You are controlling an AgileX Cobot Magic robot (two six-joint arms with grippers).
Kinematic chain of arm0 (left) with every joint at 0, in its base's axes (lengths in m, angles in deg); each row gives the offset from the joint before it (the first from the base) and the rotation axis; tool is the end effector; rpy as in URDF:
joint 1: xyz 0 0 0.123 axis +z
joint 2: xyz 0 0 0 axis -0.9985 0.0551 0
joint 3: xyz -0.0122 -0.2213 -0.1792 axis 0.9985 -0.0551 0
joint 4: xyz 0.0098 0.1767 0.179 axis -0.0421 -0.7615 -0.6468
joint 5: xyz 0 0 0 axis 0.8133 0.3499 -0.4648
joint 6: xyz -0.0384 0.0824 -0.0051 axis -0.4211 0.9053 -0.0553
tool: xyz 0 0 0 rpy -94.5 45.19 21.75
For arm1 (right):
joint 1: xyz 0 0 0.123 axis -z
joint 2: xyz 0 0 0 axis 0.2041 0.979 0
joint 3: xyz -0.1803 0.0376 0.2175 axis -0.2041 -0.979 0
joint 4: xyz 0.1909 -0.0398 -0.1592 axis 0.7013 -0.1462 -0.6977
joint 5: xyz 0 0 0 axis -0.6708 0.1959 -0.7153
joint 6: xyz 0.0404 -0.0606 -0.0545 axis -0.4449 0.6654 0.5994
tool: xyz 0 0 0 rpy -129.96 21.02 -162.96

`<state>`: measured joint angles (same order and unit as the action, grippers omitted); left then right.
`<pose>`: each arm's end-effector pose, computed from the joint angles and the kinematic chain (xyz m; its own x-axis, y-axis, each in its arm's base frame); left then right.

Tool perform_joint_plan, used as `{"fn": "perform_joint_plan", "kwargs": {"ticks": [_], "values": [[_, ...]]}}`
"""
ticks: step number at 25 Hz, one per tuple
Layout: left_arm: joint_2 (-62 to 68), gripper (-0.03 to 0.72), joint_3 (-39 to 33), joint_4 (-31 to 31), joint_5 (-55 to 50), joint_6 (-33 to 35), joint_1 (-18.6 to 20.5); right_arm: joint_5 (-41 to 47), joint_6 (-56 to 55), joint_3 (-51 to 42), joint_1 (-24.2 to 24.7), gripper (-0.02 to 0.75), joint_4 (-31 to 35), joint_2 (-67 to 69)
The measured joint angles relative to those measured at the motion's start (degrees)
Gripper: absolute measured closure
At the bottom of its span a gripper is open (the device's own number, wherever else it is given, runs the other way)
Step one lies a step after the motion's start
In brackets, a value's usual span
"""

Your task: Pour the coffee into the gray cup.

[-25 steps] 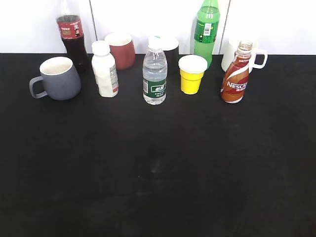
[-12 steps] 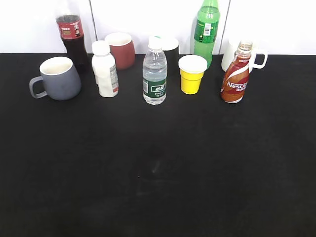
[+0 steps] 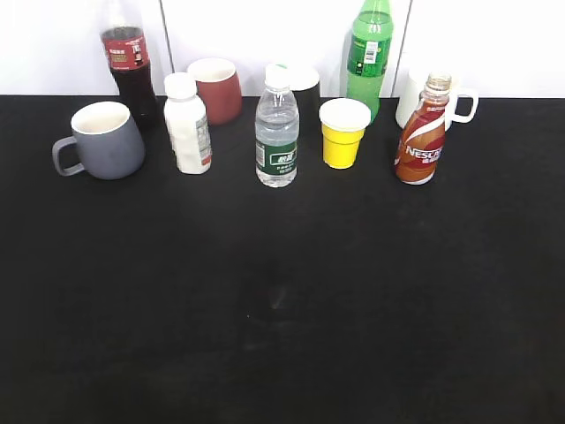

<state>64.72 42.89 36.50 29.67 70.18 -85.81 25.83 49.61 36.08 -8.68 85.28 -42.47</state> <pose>0.0651 0.0017 0.3434 -0.0408 -0.0235 -0.9989 -0.0254 0.9994 -0.0225 -0.0062 -0.0018 0.2791 -0.4282 0.0737 -0.9007 0.0970 0.9947 0.0352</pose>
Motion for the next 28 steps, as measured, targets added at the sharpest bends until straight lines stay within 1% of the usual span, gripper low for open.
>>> {"fn": "perform_joint_plan", "kwargs": {"ticks": [1, 3, 7, 9, 12, 15, 17, 19, 22, 23, 26, 28], "values": [[3.63, 0.166, 0.0, -0.16, 3.27, 0.0, 0.0, 0.0, 0.0, 0.0, 0.0, 0.17, 0.0, 0.0], [10.13, 0.175, -0.95, -0.76, 10.72, 0.0, 0.0, 0.0, 0.0, 0.0, 0.0, 0.17, 0.0, 0.0], [21.06, 0.175, -9.41, -1.6, 27.7, 0.0, 0.04, 0.0, 0.0, 0.0, 0.0, 0.17, 0.0, 0.0], [28.62, 0.175, -12.04, -1.48, 35.96, 0.0, 0.04, 0.0, 0.0, 0.0, 0.0, 0.17, 0.0, 0.0], [43.8, 0.175, -12.29, -1.48, 48.66, 0.0, 0.04, 0.0, 0.0, 0.0, 0.0, 0.17, 0.0, 0.0], [57.88, 0.175, -12.29, -1.61, 58.62, 0.0, 0.04, 0.0, 0.0, 0.0, 0.0, 0.17, 0.0, 0.0], [65.77, 0.175, -12.29, -3.97, 65.35, 0.0, 0.11, 0.0, 0.0, 0.0, 0.0, 0.17, 0.0, 0.0], [72.92, 0.175, -12.17, -4.58, 72.63, 0.0, 0.11, 0.0, 0.0, 0.0, 0.0, 0.17, 0.0, 0.0], [81.23, 0.175, -11.94, -4.88, 81.12, 0.0, 0.11, 0.0, 0.0, 0.0, 0.0, 0.17, 0.0, 0.0], [83.27, 0.175, -11.21, -5.01, 82.46, 0.0, 0.11, 0.0, 0.0, 0.0, 0.0, 0.17, 0.0, 0.0], [87.41, 0.175, -7.48, -5.56, 83.81, 0.0, 0.11, 0.0, 0.0, 0.0, 0.0, 0.17, 0.0, 0.0], [89.98, 0.175, -6.24, -5.79, 84.54, 0.0, 0.11, 0.0, 0.0, 0.0, 0.0, 0.17, 0.0, 0.0]]}}
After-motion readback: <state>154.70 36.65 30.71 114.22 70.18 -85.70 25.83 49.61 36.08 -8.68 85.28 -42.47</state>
